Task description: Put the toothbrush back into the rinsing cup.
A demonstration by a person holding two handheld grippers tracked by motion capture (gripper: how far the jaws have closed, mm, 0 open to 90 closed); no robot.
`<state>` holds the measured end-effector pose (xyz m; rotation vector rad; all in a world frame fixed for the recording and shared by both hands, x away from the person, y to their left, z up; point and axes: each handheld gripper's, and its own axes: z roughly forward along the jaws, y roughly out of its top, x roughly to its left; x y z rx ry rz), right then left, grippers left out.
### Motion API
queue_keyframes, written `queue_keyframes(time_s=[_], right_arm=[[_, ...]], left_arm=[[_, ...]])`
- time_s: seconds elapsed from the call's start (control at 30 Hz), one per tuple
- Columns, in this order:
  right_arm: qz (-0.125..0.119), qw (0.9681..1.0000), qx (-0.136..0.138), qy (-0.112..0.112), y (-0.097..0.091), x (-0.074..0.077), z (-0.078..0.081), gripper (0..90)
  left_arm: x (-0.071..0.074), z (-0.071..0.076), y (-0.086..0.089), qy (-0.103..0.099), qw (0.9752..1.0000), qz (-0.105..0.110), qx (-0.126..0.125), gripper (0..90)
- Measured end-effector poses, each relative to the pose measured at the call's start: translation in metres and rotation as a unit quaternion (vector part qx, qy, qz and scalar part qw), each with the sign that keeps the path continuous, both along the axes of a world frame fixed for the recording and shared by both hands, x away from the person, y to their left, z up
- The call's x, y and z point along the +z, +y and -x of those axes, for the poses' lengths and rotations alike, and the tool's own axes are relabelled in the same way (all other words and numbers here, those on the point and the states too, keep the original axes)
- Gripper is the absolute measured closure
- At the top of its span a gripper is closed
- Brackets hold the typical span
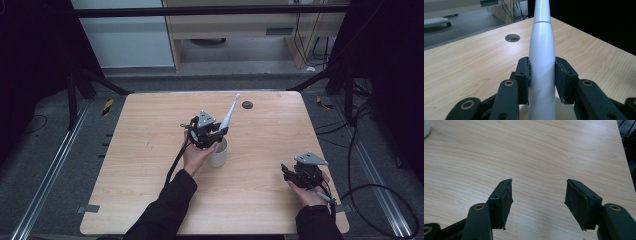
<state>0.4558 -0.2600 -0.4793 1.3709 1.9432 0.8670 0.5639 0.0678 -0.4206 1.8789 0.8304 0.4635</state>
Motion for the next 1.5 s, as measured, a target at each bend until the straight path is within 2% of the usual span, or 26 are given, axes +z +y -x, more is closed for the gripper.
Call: queue_keyframes(time_s=[0.33,0.43,0.67,0.87,1.0,1.13,1.23,1.37,1.5], right_arm=[[0.001,1.0,0.0,0.001,0.0,0.0,0.0,38.4],[0.001,1.0,0.0,0.002,0.0,0.0,0.0,38.3],[0.0,1.0,0.001,0.003,0.001,0.0,0.0,38.1],[0.0,1.0,0.002,0.003,0.001,0.0,0.001,37.3],[0.0,1.0,0.001,0.002,0.0,0.0,0.002,36.5],[-0.003,1.0,0.0,0.001,-0.001,0.001,0.004,35.0],[-0.006,1.0,-0.001,0.002,-0.001,0.001,0.006,33.0],[-0.007,1.0,0.002,0.003,0.0,0.002,0.007,30.4],[-0.01,0.9999,0.002,0.005,0.002,0.001,0.007,28.4]], left_arm=[[-0.008,0.004,0.003,0.013,0.9996,-0.024,-0.004,65.5],[-0.009,0.007,0.006,0.012,0.9996,-0.025,-0.008,65.3],[-0.003,0.015,0.01,0.001,0.9993,-0.032,-0.019,61.7],[0.01,0.029,0.024,-0.004,0.9991,-0.033,-0.027,53.8],[0.016,0.042,0.04,-0.003,0.9985,-0.045,-0.032,48.8],[0.012,0.057,0.06,0.001,0.9983,-0.05,-0.031,44.1],[0.002,0.068,0.079,0.005,0.9978,-0.062,-0.022,41.9],[-0.014,0.082,0.106,0.023,0.9964,-0.081,-0.004,39.6],[-0.028,0.09,0.132,0.043,0.9953,-0.084,0.019,37.5]])
